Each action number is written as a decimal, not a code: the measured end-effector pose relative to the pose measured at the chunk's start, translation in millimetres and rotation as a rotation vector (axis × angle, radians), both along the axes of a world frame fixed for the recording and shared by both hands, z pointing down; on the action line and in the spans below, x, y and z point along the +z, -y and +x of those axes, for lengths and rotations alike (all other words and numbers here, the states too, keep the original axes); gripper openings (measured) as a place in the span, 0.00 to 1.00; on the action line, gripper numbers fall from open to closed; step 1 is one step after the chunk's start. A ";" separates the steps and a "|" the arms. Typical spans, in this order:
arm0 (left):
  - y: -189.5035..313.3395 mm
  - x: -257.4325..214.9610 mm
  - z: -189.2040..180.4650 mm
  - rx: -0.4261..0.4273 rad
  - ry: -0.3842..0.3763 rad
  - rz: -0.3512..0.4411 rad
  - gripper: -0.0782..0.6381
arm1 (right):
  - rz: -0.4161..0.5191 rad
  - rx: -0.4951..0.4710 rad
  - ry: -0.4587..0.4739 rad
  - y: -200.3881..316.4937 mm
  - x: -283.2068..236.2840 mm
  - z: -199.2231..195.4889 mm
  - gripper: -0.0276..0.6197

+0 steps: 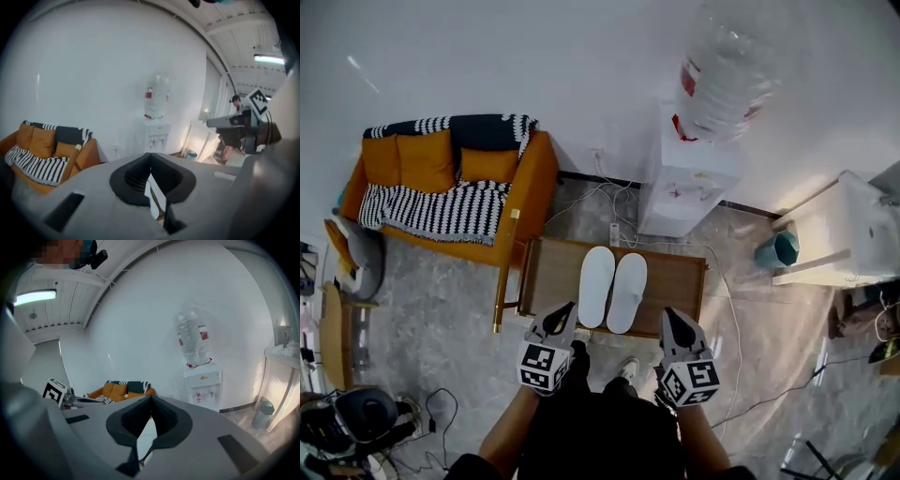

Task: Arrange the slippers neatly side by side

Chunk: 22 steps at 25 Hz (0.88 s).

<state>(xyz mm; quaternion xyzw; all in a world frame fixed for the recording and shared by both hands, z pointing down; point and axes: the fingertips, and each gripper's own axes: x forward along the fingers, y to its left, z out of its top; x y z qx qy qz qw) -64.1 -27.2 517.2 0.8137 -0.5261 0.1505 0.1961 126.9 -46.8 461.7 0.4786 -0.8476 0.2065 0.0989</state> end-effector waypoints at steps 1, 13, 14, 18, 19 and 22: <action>-5.2 -20.8 2.3 -0.016 -0.016 0.051 0.13 | 0.014 -0.006 0.009 -2.9 -6.9 1.0 0.06; -136.8 -191.5 53.2 -0.246 -0.049 0.466 0.13 | 0.125 -0.075 0.069 -106.3 -64.8 27.8 0.06; -148.5 -193.7 56.6 -0.256 -0.045 0.470 0.13 | 0.125 -0.076 0.070 -116.3 -65.4 30.6 0.06; -178.1 -189.6 69.1 -0.267 -0.015 0.448 0.13 | 0.126 -0.096 0.063 -145.4 -66.1 36.6 0.06; -182.2 -186.8 72.5 -0.266 -0.019 0.437 0.13 | 0.124 -0.098 0.063 -151.0 -65.8 38.0 0.06; -185.3 -180.9 82.3 -0.252 -0.039 0.419 0.13 | 0.118 -0.104 0.064 -162.0 -64.2 40.2 0.06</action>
